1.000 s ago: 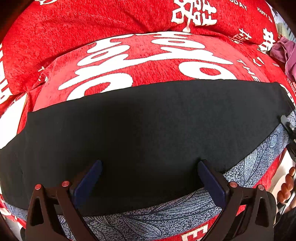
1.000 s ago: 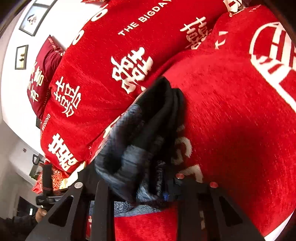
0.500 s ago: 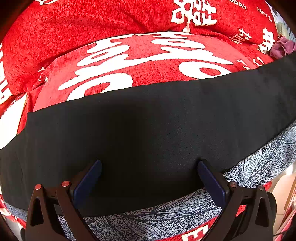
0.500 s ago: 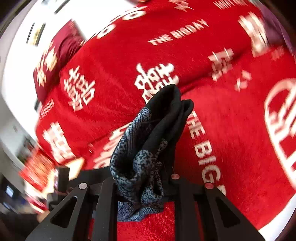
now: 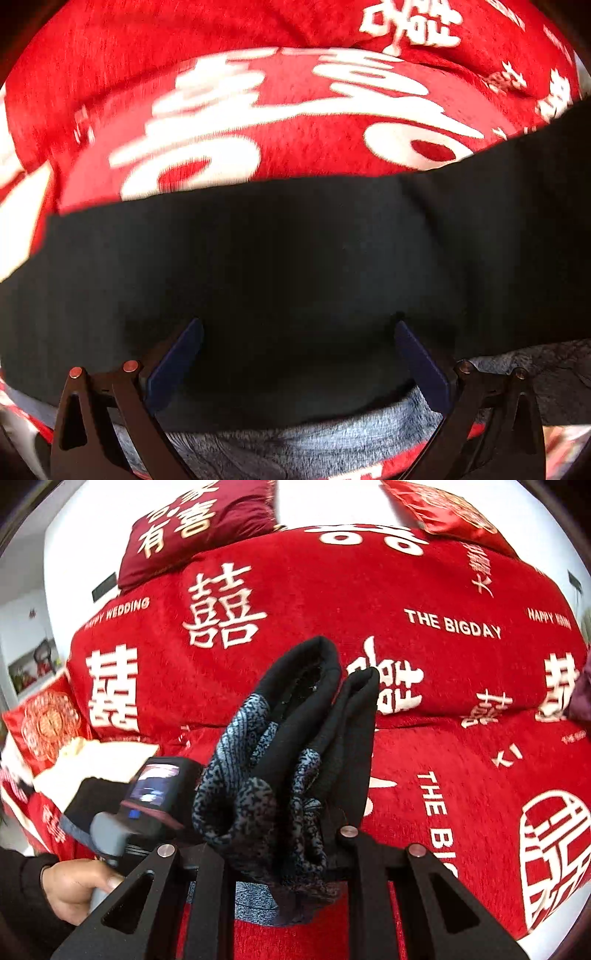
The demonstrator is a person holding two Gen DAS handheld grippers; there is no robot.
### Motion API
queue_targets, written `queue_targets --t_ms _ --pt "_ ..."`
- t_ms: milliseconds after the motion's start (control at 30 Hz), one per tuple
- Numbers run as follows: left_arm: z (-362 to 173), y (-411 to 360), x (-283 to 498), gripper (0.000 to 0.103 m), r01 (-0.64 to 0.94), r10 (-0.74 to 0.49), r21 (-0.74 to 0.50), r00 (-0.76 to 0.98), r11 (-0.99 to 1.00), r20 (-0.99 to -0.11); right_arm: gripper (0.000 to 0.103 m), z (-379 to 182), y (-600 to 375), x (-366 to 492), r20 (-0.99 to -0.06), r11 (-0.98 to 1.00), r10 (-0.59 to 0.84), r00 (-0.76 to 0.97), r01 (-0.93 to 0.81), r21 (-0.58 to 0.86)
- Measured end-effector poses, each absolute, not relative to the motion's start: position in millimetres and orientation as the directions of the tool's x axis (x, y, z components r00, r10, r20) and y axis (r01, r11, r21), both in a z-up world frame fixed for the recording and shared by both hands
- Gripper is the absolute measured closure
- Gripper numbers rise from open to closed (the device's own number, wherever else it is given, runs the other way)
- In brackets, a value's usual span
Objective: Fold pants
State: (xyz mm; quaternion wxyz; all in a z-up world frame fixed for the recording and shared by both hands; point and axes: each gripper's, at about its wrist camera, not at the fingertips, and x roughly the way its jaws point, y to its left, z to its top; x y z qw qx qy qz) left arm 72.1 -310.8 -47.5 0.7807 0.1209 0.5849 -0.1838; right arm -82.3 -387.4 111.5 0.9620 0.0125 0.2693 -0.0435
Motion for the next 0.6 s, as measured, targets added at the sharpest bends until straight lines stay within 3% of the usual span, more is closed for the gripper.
queue_targets --t_ms 167,433,600 --pt "-33.1 -300.0 90.8 0.000 0.342 -0.250 -0.170 0.207 0.924 -0.946 0.084 113.6 -375.1 -86.5 -0.523 0.995 -0.096 0.847 0.093 -0.033" --pt "-42.2 -350.7 136.8 0.000 0.376 -0.067 0.018 0.211 0.926 -0.975 0.084 109.2 -383.0 -89.3 -0.543 0.990 -0.115 0.832 0.143 0.009" --pt "-23.0 -327.4 145.4 0.000 0.345 -0.147 -0.079 0.174 0.935 -0.974 0.084 102.8 -390.3 -95.0 -0.549 0.984 -0.120 0.827 0.172 0.044"
